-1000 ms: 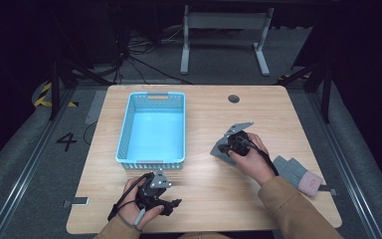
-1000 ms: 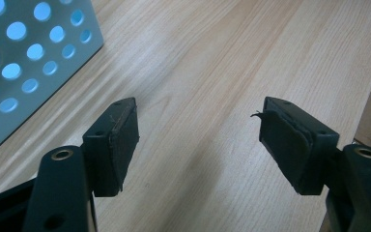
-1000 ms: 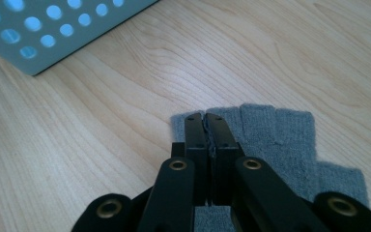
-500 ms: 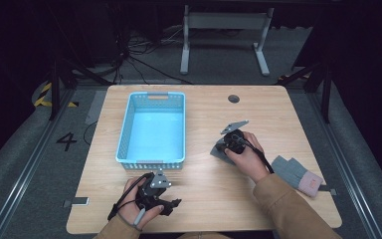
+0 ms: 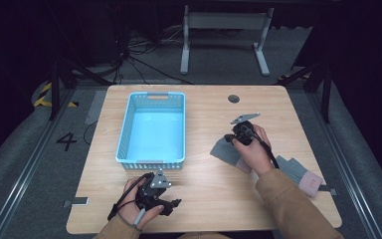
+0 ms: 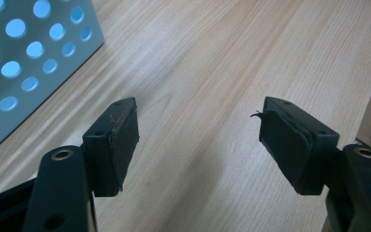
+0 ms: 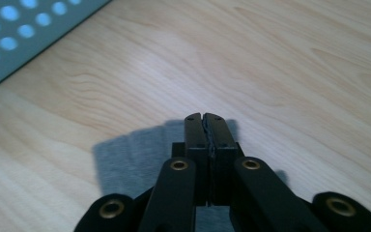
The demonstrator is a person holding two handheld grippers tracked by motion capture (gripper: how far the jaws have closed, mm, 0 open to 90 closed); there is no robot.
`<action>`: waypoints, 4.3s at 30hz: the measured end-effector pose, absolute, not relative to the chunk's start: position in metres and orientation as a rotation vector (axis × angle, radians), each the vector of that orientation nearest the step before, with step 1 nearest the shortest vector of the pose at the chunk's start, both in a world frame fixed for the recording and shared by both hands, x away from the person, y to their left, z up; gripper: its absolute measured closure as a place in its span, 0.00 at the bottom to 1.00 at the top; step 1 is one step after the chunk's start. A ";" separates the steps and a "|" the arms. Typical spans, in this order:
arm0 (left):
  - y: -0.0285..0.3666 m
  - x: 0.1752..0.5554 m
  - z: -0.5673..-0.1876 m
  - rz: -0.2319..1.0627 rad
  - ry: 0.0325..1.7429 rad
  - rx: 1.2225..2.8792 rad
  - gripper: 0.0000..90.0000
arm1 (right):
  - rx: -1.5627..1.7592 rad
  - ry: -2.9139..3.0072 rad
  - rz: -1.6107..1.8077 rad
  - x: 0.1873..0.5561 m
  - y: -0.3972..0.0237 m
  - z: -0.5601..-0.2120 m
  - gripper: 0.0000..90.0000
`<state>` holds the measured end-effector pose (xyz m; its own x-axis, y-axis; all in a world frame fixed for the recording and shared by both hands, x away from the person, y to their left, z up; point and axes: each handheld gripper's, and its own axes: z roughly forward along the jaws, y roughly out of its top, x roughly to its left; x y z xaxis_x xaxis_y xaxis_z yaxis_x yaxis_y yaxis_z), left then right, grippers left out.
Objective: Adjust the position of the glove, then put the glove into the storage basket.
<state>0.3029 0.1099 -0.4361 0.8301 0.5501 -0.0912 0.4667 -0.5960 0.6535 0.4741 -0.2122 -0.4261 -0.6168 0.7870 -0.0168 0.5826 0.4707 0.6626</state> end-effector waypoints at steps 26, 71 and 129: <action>0.109 0.303 -0.436 0.154 0.741 2.316 0.34 | 1.199 2.466 0.796 0.494 -0.216 -0.443 1.00; 0.107 0.315 -0.427 0.192 0.718 2.302 0.34 | 0.994 2.479 1.129 0.406 -0.224 -0.389 0.72; 0.111 0.321 -0.424 0.185 0.705 2.268 0.35 | 1.345 2.303 0.901 0.349 -0.378 -0.374 0.52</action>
